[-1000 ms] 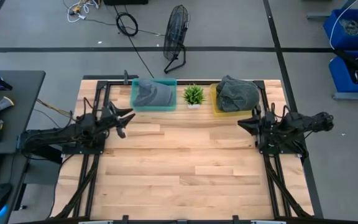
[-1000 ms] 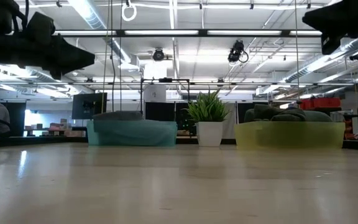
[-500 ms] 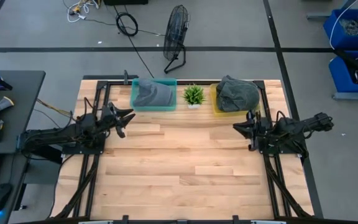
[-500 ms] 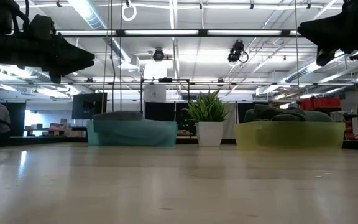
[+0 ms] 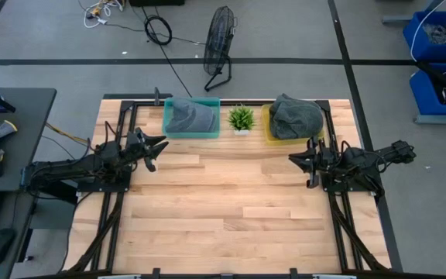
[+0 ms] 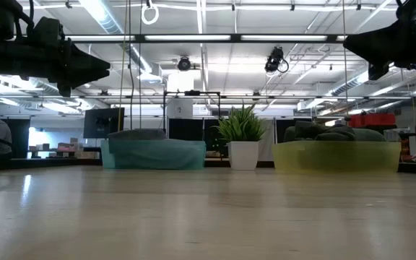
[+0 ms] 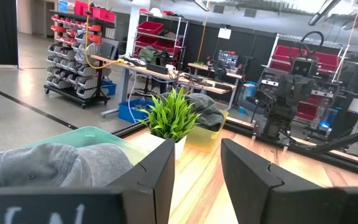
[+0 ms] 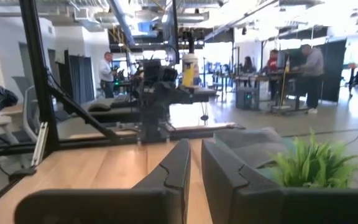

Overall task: Pick & Place hat
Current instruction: Return to Home Position

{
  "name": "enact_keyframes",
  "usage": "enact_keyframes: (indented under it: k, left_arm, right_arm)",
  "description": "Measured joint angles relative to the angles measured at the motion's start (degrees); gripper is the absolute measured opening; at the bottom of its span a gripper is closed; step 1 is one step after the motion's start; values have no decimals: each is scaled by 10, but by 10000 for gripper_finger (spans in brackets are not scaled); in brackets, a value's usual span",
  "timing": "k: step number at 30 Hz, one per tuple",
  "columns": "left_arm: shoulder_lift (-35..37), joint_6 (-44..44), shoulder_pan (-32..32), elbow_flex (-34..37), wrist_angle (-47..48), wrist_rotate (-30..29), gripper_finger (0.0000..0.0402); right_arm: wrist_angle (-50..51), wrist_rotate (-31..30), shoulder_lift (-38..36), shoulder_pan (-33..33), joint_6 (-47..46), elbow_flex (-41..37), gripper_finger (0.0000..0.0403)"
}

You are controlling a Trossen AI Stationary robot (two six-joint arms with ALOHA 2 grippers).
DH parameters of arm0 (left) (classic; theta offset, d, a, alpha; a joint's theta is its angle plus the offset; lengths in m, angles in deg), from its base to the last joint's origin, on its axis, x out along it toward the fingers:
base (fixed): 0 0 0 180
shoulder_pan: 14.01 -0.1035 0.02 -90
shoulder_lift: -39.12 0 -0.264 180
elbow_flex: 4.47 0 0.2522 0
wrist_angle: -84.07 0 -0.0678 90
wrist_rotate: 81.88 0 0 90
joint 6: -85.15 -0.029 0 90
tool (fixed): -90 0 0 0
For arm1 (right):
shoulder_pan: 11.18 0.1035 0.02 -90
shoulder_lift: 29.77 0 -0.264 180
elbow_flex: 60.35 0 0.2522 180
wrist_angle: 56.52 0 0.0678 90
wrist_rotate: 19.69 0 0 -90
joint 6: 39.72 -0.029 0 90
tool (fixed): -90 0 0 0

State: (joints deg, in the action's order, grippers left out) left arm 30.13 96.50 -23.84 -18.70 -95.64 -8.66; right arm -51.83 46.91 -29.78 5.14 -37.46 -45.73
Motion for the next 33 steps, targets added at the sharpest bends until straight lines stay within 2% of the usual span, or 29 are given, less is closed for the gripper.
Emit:
enact_keyframes:
  k: [11,19,26,33]
  left_arm:
    - [0,-1,0,0,0,0,133]
    - [0,-1,0,0,0,0,133]
    - [0,0,0,0,0,0,133]
    - [0,-1,0,0,0,0,133]
  right_arm:
    - [-9,-1,0,0,-61,0,45]
    - [-33,5,2,0,39,1,45]
    - [62,20,3,0,-1,1,45]
    - [60,20,11,0,-3,2,45]
